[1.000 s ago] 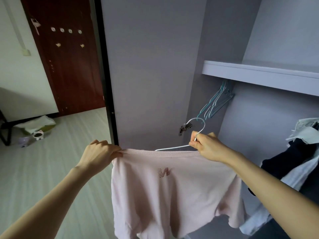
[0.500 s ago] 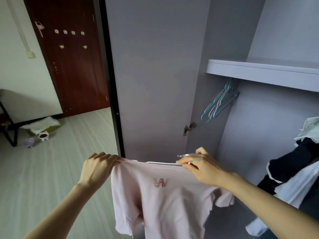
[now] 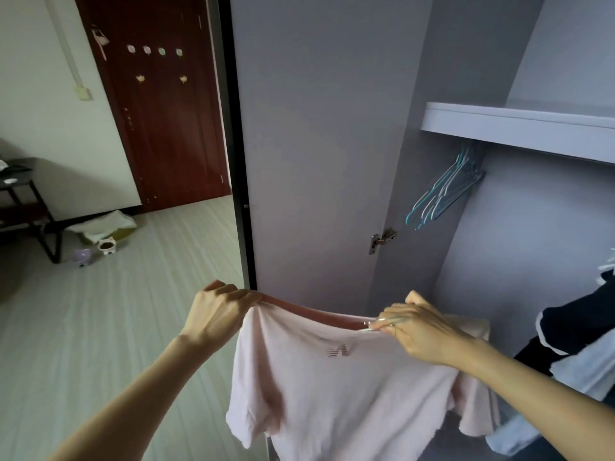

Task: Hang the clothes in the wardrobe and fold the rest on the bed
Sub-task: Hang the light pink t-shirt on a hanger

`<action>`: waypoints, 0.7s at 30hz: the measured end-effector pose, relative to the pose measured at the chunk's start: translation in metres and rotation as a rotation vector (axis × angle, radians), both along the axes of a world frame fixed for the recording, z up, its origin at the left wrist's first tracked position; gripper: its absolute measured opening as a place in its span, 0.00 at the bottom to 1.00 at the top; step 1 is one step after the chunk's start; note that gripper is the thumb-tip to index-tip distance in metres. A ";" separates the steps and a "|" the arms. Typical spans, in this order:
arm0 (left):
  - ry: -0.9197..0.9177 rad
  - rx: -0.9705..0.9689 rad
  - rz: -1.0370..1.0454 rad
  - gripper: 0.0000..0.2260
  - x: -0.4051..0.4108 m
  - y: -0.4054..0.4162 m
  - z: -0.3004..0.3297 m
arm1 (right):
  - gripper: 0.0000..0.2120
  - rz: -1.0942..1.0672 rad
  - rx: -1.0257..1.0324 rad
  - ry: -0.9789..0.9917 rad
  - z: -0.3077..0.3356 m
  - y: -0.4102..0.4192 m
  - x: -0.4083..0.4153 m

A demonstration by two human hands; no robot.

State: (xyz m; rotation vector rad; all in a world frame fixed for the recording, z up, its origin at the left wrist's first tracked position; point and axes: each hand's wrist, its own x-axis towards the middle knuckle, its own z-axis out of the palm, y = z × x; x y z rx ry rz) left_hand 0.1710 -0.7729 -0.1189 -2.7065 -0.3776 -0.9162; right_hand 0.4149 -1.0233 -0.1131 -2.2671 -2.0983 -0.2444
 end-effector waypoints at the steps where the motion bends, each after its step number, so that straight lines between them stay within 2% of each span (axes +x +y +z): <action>1: 0.052 -0.042 0.006 0.15 0.005 -0.004 0.001 | 0.15 -0.037 0.056 0.052 0.001 0.004 0.000; 3: 0.127 -0.043 0.006 0.17 0.013 -0.012 0.002 | 0.13 -0.095 0.133 0.082 0.003 0.015 0.002; 5: 0.129 -0.043 -0.012 0.17 0.021 -0.017 -0.002 | 0.12 -0.115 0.116 0.069 0.007 0.027 0.000; 9: 0.157 -0.091 -0.049 0.15 0.025 -0.023 -0.008 | 0.13 -0.163 0.022 0.167 0.003 0.028 0.003; 14: 0.132 -0.283 0.032 0.16 0.035 -0.032 -0.009 | 0.12 -0.301 0.055 0.316 0.004 0.025 0.002; 21: 0.026 -0.400 0.132 0.15 0.035 -0.031 0.002 | 0.10 -0.337 -0.217 0.342 -0.002 0.012 0.005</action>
